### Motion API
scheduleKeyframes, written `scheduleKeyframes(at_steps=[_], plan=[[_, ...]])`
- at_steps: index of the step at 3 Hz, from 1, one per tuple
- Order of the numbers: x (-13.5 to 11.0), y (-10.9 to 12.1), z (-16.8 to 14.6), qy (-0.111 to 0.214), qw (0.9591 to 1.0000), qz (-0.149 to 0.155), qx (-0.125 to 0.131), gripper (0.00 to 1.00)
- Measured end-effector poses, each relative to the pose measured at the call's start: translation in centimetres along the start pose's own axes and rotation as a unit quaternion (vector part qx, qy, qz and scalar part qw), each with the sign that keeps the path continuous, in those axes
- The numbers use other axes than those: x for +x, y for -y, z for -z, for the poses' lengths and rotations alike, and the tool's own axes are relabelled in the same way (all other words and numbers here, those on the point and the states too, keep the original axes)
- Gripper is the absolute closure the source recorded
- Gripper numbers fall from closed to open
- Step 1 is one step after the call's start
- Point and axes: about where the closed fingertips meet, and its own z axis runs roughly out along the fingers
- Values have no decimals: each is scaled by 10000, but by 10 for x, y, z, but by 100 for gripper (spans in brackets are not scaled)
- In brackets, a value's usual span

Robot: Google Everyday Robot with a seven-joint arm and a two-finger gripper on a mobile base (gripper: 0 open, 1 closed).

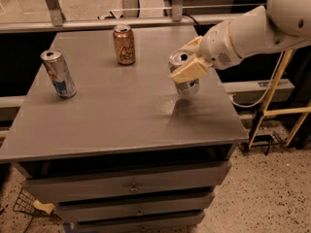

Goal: Knock 7up can over

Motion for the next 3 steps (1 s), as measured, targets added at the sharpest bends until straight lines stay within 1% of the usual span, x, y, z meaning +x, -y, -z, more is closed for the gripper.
scheduleKeyframes(at_steps=[1,2,3], plan=[[-1,-7,-8,-902,9941,596,12,100],[6,-28,-34,-2027,9647,1638,-369,100],[17,-42,-47,-2609,9342,2299,-803,100]])
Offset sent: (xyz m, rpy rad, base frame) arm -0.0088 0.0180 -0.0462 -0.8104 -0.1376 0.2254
